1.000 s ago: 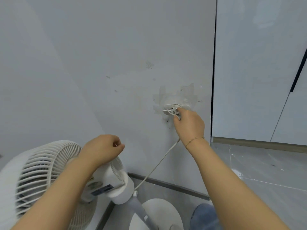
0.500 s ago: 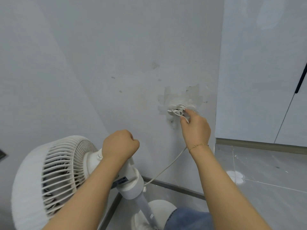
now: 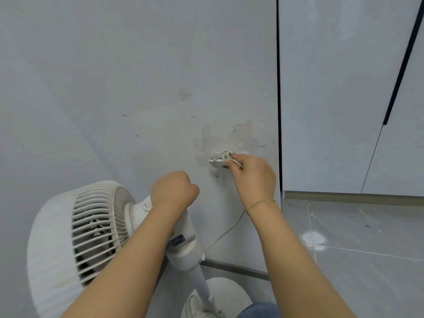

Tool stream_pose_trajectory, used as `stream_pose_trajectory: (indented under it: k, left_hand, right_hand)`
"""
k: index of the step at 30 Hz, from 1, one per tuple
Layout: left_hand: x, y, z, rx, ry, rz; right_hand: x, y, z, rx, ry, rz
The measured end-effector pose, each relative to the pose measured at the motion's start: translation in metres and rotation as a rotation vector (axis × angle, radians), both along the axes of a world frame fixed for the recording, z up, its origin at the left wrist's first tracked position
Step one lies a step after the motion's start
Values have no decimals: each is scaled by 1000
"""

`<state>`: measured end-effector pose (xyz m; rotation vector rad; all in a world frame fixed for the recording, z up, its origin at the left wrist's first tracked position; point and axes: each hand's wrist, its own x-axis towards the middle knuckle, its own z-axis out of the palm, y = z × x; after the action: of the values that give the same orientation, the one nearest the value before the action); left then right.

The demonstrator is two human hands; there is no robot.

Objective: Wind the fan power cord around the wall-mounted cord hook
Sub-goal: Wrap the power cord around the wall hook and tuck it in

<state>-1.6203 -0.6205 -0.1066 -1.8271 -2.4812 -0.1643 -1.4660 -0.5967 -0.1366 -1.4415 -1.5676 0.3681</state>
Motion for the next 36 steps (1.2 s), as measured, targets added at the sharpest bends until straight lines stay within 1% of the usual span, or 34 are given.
stream_pose_trajectory:
  k: [3,7,9,11,12,15,16,19,24,26,29,36]
  left_hand:
    - [-1,14,0,38,-102,-10]
    - [0,30,-2,172,-203,-42]
    - [6,34,-3,212,-232,-131]
    - [11,40,0,192,-271,-264]
    - [13,43,3,161,-329,-321]
    - [12,48,11,72,-690,-364]
    - [12,49,12,71,-737,-382]
    - [12,52,10,111,-630,-459]
    - [6,55,12,157,-606,-510]
    - [5,54,12,174,-581,-533]
    - [12,54,11,205,-606,-575]
    - [18,60,8,230,-679,-582]
  right_hand:
    - [-3,1,2,-5,23,21]
    - [1,6,0,-19,87,23]
    - [3,7,-1,-17,109,28]
    - [4,7,-1,-23,104,36]
    - [5,8,0,-31,102,38]
    - [8,11,2,-34,104,40]
    - [8,12,3,-39,103,42]
    - [7,13,6,-54,88,48]
    - [7,9,1,-31,167,65]
    - [6,9,1,-9,161,81]
    - [7,11,2,9,129,82]
    - [9,19,1,19,94,81]
